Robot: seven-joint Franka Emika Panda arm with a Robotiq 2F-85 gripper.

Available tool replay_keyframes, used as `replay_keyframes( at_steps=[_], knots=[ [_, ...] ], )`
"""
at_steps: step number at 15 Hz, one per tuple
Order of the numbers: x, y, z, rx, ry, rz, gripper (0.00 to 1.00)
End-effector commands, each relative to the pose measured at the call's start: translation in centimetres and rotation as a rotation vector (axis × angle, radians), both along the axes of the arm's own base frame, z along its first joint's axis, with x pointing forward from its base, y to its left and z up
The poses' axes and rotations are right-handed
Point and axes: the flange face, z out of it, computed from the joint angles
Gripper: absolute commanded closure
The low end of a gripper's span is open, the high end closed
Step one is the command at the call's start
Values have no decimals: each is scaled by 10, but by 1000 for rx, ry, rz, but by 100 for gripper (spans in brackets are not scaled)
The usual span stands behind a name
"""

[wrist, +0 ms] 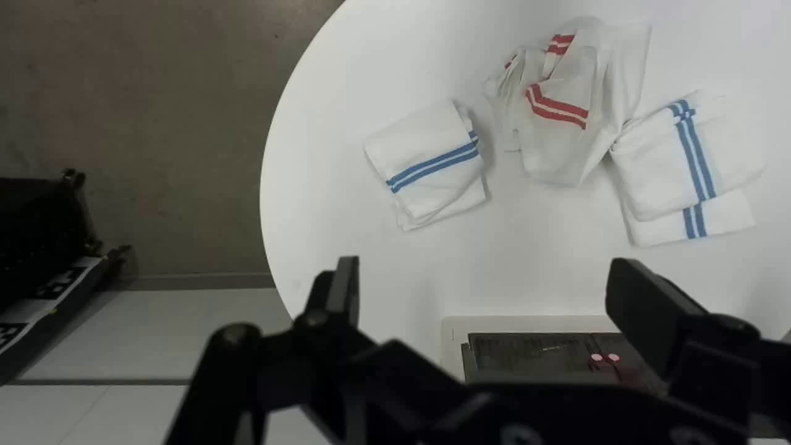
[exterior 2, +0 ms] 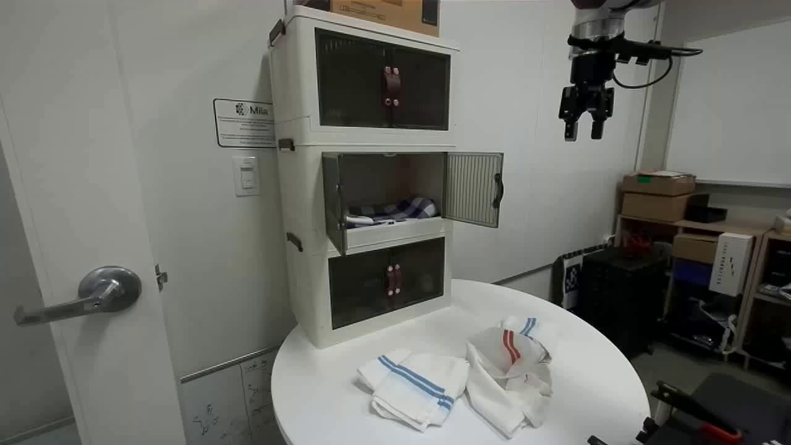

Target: Close the right door of the middle shelf

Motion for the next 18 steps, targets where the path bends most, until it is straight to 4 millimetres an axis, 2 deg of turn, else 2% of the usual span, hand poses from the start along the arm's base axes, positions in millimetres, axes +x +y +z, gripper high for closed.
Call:
replay_keyframes(
  at_steps=[1,10,13,18],
  knots=[
    [0,0,1,0,-1,0,0],
    [0,0,2,-1,-2,0,0],
    [9,-7,-4,12,45,55,0],
    [41,-35,-14,31,105,291,0]
  ],
)
